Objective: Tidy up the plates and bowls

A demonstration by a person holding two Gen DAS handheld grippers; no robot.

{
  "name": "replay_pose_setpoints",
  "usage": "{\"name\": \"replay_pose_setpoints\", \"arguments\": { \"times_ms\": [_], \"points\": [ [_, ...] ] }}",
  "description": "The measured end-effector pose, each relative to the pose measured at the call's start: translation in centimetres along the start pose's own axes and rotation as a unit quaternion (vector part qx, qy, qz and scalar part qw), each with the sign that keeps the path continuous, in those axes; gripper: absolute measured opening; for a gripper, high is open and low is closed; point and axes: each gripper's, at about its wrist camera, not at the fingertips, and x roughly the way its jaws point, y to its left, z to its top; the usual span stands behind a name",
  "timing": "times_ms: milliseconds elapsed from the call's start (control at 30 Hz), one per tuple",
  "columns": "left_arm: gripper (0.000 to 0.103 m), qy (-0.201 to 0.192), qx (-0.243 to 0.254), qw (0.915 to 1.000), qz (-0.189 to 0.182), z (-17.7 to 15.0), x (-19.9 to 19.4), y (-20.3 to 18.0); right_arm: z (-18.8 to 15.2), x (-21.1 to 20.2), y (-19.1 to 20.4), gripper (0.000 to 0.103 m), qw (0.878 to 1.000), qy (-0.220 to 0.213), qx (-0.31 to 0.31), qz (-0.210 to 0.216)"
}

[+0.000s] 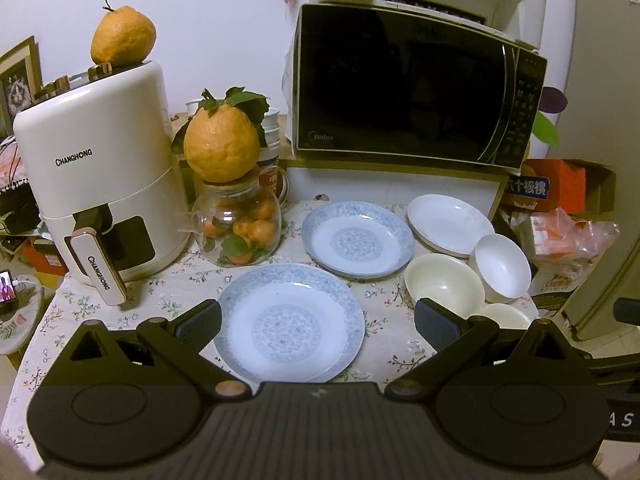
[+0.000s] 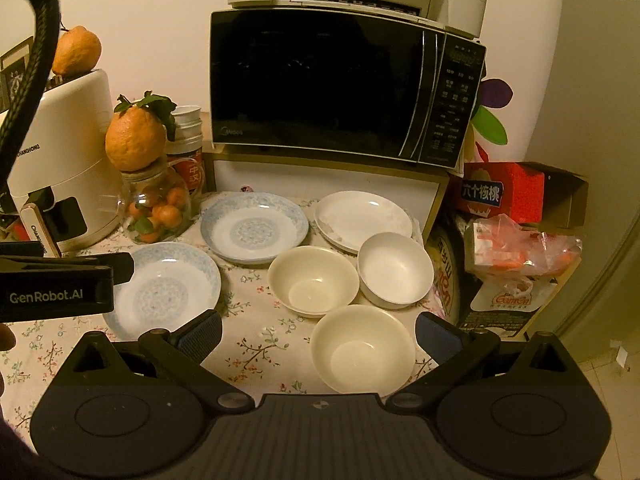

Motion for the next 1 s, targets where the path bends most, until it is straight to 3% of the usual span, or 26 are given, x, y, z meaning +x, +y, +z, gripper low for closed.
{"name": "replay_pose_setpoints", "arguments": {
  "times_ms": [567,867,1000],
  "points": [
    [0.103,-0.006,-0.024,0.9996,0.013,0.4,1.4,1.8,0.1,1.7,0.6,0.101,1.000,0.019,0.014,0.003],
    [0.101,0.076,-0.080,0.9931,0.040,1.4,5.5,7.2,1.6,6.3,2.4,0.097,0.994,0.079,0.057,0.053],
    [0.088,0.095,-0.108,0.9882,0.053,1.1,7.9,9.6,2.1,8.4,4.4,0.088,0.988,0.107,0.063,0.091]
  ]
}}
